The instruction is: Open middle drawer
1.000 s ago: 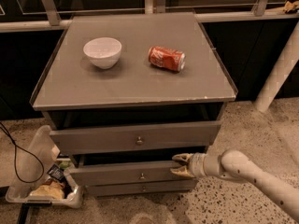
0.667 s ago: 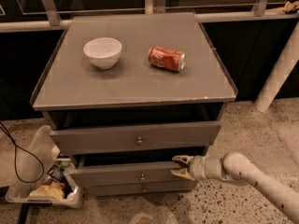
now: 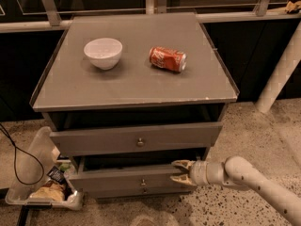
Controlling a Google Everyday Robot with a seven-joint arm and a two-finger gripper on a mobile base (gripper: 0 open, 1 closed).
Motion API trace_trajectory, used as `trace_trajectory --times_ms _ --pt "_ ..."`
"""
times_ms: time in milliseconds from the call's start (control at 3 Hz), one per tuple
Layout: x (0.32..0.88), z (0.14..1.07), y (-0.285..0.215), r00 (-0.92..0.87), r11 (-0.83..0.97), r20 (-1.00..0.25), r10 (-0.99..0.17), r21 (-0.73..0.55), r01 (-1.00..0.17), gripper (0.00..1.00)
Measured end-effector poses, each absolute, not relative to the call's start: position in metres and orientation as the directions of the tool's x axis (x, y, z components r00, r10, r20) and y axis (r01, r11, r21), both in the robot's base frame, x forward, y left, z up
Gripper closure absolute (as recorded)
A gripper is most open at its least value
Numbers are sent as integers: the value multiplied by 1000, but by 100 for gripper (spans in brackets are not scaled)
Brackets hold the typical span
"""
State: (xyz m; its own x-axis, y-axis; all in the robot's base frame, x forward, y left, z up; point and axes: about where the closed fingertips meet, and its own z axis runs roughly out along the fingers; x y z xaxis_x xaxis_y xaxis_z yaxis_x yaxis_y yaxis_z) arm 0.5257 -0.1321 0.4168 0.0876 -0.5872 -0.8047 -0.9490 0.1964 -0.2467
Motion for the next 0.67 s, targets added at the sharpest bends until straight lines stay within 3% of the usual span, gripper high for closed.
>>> trace_trajectory --times_ms 333,667 --pt "504 415 -138 103 179 -805 -585 -252 -951 84" --pt "503 421 -137 110 173 -803 -586 -256 -951 100"
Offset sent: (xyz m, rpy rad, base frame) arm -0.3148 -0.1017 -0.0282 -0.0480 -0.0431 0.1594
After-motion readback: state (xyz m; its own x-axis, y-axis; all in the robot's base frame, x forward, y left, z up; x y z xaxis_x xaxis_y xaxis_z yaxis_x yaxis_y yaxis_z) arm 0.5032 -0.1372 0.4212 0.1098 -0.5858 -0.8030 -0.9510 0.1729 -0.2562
